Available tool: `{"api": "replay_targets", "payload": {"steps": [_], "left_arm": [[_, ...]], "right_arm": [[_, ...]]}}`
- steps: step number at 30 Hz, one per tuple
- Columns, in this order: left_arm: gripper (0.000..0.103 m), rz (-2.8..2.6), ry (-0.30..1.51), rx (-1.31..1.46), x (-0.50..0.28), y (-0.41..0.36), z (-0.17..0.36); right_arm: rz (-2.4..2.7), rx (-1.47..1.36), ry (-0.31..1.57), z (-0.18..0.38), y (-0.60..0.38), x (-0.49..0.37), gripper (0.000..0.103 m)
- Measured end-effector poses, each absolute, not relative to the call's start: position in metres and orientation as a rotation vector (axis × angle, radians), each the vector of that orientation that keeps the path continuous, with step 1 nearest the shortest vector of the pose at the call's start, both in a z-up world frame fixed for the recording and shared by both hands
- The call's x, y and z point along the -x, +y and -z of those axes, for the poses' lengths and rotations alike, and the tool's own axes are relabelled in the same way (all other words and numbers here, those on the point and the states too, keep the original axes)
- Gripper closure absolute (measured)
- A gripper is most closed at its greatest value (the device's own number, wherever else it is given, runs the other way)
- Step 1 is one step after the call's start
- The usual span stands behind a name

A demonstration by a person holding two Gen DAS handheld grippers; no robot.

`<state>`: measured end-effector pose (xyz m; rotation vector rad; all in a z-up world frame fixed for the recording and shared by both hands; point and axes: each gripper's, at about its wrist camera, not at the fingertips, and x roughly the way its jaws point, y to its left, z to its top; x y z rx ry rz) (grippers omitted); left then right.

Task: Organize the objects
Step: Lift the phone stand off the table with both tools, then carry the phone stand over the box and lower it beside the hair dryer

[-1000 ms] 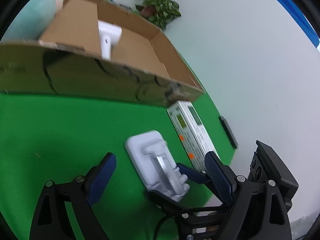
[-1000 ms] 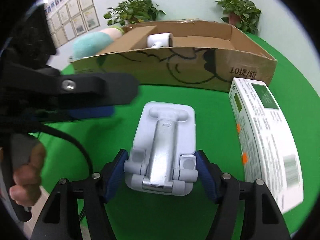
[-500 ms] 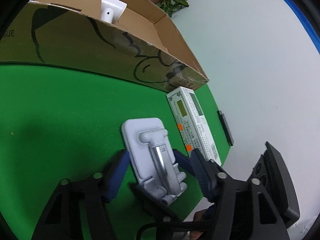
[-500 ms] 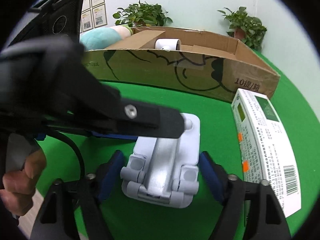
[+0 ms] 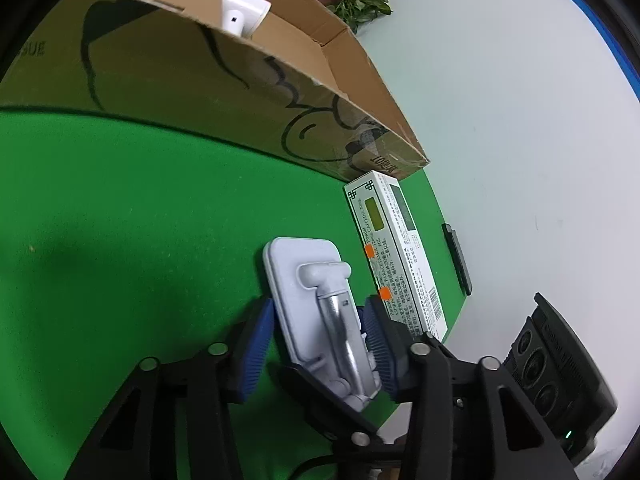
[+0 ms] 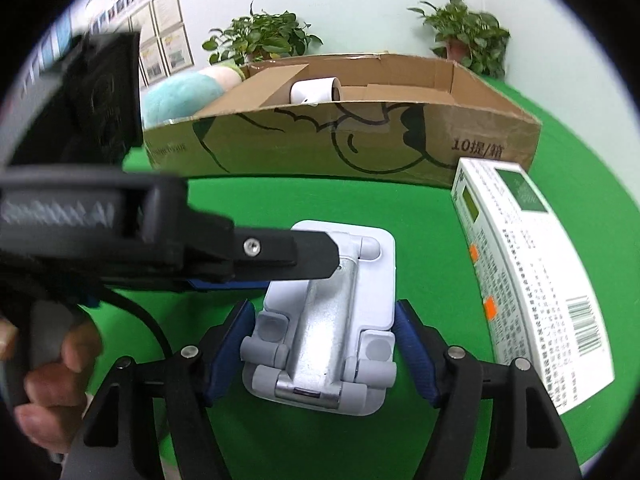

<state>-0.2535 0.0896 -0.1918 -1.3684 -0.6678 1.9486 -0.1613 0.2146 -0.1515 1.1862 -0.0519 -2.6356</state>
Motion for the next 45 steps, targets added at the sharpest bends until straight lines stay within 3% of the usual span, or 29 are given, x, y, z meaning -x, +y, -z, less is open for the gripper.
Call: {"api": "replay_targets", "payload": {"steps": [6,13,32,40,45], "left_arm": [[0.072,-1.899,-0.708,1.393,0.247,0.092,0.195],[0.074,-1.934,-0.683,1.334,0.234,0.087,0.173],[0.074,-2.084,-0.499,0.964,0.237,0.092,0.001],[0.074,-2.084,-0.409,0.858,0.275,0.120,-0.086],[0.074,-2.081,-0.409,0.878,0.310,0.128,-0.110]], "right_arm": [[2.543,-1.181,-0.216,0.148,0.221,0.159,0.035],[2.559,-1.126,-0.217,0.136,0.216,0.149,0.036],[2.719,-0.703,-0.140,0.021,0.218,0.169,0.036],[2.802,-0.555,-0.137,-0.035,0.230,0.198,0.036],[2.792,-0.599,-0.127,-0.055,0.234,0.236,0.036]]}}
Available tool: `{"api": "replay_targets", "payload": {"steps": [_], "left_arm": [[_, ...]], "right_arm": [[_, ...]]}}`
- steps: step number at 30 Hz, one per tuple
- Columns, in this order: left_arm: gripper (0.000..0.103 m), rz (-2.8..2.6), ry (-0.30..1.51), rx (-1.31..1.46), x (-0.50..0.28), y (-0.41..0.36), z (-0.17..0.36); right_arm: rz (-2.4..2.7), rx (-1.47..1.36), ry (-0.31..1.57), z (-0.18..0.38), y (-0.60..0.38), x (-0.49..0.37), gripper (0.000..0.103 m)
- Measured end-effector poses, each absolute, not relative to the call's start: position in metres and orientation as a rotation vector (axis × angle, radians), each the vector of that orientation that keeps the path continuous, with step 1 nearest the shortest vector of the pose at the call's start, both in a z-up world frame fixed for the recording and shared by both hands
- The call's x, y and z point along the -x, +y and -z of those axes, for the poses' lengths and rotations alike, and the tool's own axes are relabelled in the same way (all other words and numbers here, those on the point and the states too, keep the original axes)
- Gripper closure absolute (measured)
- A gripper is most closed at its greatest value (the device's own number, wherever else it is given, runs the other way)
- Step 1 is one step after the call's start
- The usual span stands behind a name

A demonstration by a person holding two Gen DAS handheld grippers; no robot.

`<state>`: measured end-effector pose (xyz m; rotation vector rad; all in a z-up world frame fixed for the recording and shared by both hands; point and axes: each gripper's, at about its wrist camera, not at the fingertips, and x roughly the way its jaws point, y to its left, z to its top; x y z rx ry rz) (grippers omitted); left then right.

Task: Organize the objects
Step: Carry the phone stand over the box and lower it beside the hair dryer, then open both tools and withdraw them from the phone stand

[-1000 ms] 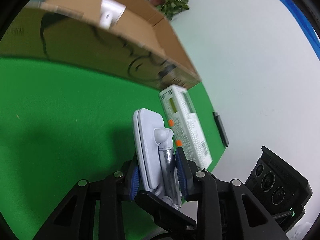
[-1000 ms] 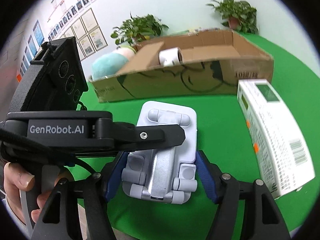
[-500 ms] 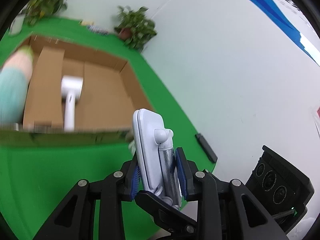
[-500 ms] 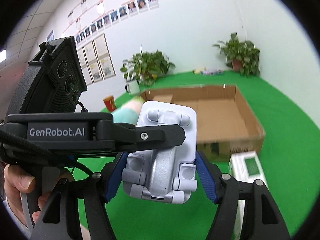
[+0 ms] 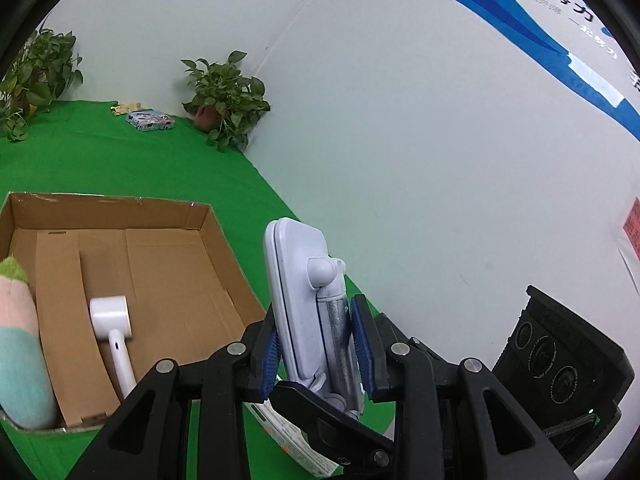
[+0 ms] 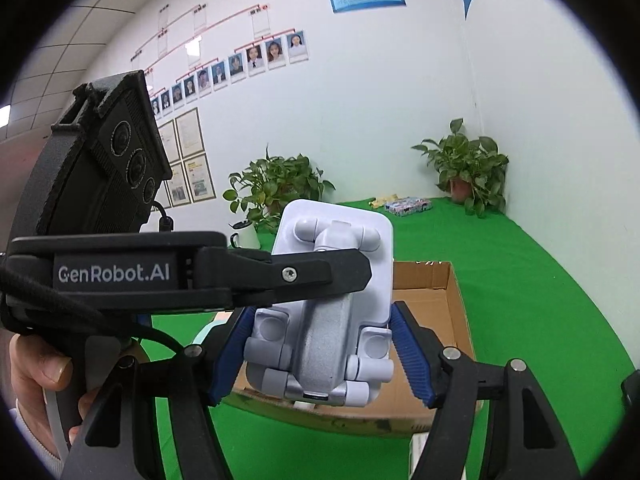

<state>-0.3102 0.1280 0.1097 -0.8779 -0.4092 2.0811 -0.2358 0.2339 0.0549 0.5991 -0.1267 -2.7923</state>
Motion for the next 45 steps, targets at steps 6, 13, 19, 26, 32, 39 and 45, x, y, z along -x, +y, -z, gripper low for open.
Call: {"api": "replay_targets", "payload": {"steps": [6,13,19,26,32,39,45], "left_arm": [[0.074,-2.054,-0.410,0.951,0.350,0.138,-0.105],[0.074,-2.036,-0.405,1.069,0.393,0.151,-0.061],[0.074,-2.014,-0.442,1.197,0.421,0.152,0.009],[0.074,-1.986,-0.506,1.370,0.439,0.141,0.085],[0.074,-1.993,-0.516,1.489,0.446,0.135,0.117],[0.073,-1.995,-0.546,1.534,0.446,0.131,0.126],[0.073,-2.059,-0.513,1.527,0.438,0.118,0.113]], "right_arm": [[2.773,-0.695,-0.153,-0.058,0.237,0.265,0.036],[2.710,-0.850,-0.218,-0.039,0.249,0.297,0.036],[2.619,-1.000,-0.237,-0.001,0.254,0.321,0.036],[2.502,-1.179,-0.299,0.057,0.251,0.337,0.036],[2.428,-1.289,-0.391,0.088,0.249,0.347,0.037],[2.430,-1.332,-0.351,0.090,0.245,0.354,0.037],[2.414,-1.389,-0.272,0.094,0.238,0.358,0.037]]}}
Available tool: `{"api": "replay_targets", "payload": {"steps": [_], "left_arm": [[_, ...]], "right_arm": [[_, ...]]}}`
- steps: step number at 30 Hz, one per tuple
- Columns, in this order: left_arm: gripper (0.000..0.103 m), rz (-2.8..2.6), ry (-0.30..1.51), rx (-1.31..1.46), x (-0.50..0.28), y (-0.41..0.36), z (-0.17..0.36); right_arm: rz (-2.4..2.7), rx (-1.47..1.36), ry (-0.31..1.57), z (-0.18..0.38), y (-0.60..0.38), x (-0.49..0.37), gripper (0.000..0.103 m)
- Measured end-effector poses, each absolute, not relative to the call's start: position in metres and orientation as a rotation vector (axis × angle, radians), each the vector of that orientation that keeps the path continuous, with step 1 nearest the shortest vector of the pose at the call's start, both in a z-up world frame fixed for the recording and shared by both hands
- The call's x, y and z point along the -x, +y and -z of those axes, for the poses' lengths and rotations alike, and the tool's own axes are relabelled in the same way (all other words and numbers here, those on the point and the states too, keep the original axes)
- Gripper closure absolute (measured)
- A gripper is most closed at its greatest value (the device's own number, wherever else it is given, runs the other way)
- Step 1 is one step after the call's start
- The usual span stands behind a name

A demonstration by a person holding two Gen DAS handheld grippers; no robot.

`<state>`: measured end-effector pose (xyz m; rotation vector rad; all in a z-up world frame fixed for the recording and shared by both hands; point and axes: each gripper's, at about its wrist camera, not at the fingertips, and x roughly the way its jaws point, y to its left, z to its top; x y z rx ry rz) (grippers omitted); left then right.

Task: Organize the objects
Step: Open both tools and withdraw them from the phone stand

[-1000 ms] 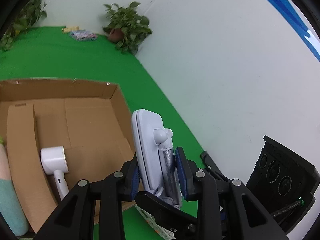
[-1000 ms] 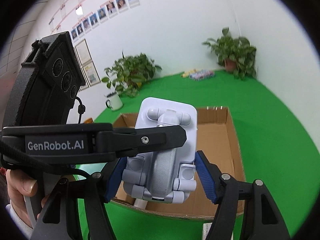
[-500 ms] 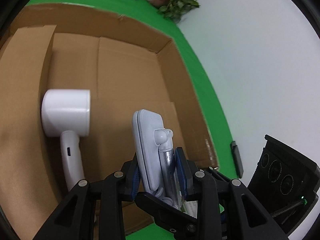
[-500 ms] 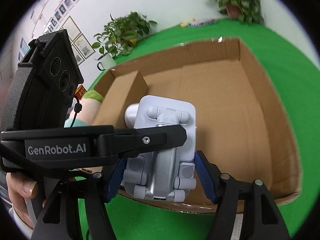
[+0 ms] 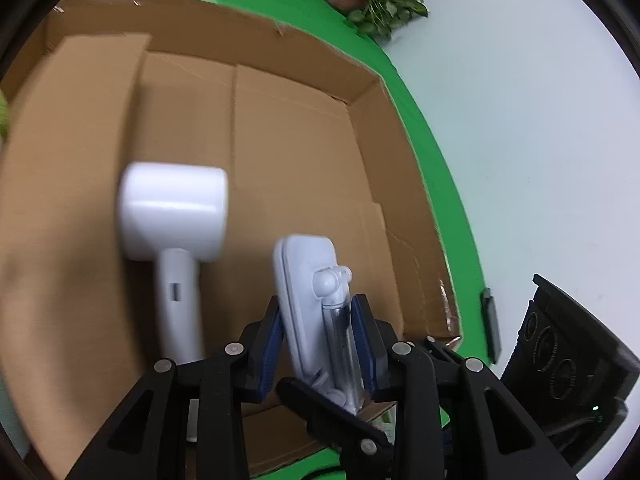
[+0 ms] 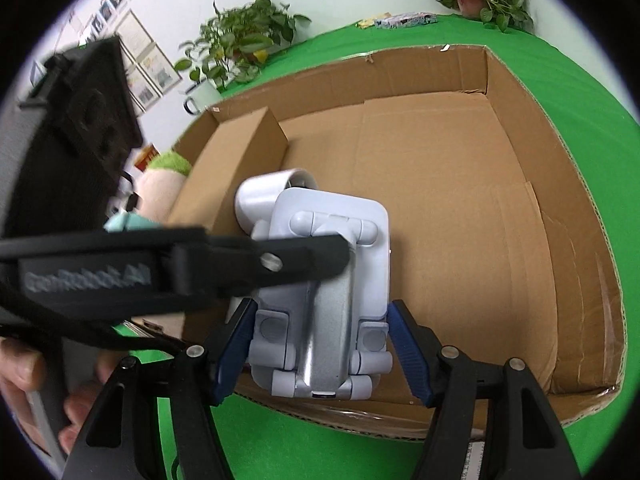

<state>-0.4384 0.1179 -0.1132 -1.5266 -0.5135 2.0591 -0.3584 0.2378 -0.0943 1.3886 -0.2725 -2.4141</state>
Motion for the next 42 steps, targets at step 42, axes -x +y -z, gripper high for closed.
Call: {"api": "replay_targets", "payload": {"steps": [42], "left_arm": [[0.063,-2.319,-0.325,1.341,0.383,0.061,0.093]], "right_arm": [[2.406,-1.588,-0.233,0.112,0.221,0.377,0.065]]}}
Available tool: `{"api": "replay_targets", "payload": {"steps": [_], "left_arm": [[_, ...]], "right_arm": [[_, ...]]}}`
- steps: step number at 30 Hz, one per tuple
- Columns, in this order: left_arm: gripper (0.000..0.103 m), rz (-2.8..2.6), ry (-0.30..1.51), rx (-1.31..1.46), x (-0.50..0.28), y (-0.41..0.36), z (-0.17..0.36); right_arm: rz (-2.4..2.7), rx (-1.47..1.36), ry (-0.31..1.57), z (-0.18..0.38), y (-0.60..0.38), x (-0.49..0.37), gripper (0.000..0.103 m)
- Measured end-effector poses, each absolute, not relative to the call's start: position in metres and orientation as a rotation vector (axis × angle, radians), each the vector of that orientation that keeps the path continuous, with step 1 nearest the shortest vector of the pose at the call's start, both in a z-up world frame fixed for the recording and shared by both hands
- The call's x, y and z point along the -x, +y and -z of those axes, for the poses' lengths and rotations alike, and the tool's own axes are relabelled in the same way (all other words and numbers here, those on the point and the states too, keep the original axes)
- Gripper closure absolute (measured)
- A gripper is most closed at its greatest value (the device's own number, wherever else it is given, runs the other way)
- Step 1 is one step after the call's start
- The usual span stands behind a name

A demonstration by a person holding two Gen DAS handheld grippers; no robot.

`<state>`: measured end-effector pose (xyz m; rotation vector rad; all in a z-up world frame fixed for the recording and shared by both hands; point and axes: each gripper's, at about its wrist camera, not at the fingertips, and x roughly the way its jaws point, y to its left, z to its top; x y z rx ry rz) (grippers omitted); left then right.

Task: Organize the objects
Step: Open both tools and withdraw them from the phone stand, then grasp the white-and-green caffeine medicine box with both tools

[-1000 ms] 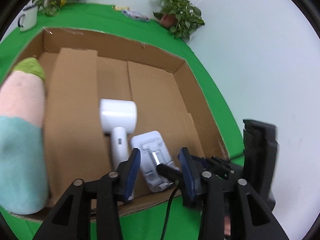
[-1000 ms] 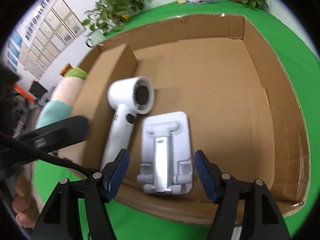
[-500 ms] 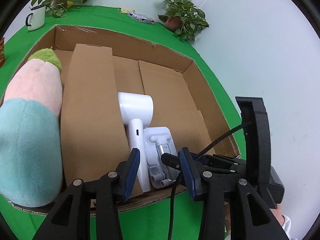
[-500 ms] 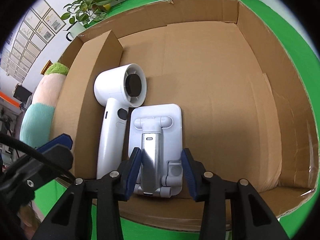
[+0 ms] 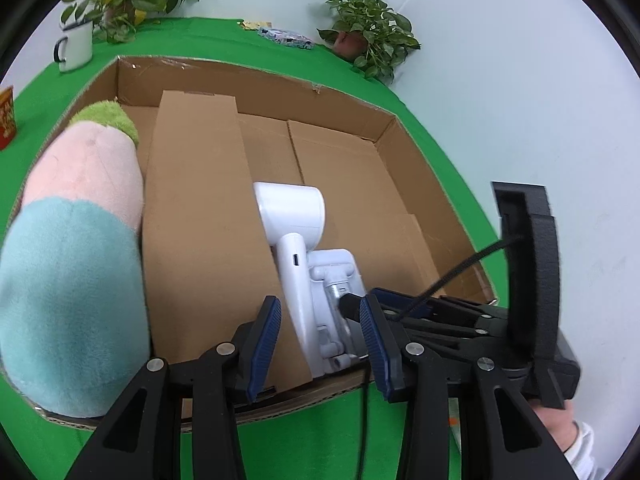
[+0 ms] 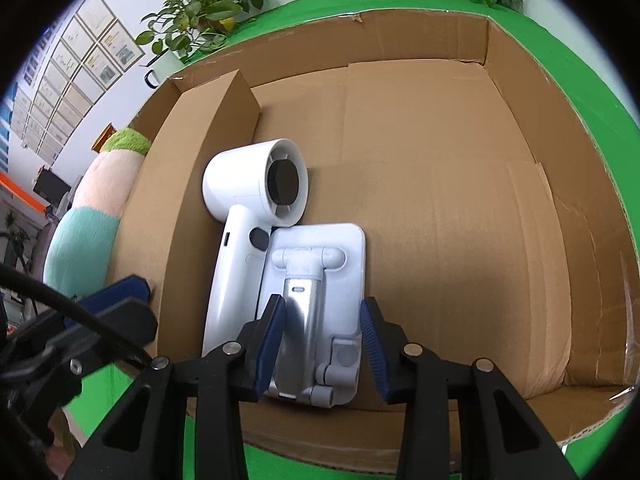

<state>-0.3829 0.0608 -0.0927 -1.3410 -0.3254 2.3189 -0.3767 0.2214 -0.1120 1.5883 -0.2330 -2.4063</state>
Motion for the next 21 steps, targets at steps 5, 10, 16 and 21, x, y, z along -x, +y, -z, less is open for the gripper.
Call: {"api": "replay_targets", "payload": {"steps": [5,10,16,21], "left_arm": [[0.063,-2.388,-0.201,1.355,0.381,0.064,0.090],[0.063,-2.432,-0.168,1.339,0.374,0.063,0.085],[0.026,-2.532,-0.146,1.085,0.317,0.072,0.055],[0.009,-2.604,-0.087,0.923,0.262,0.088,0.051]], "right_arm": [[2.527,-1.447,-0.192,0.088,0.237,0.359,0.020],[2.696,-1.269,0.061,0.062,0.256,0.318,0.020],[2.770,-1.211,-0.022,0.065,0.315,0.250,0.020],[2.679,-1.289,-0.078,0.090,0.333,0.212,0.019]]}}
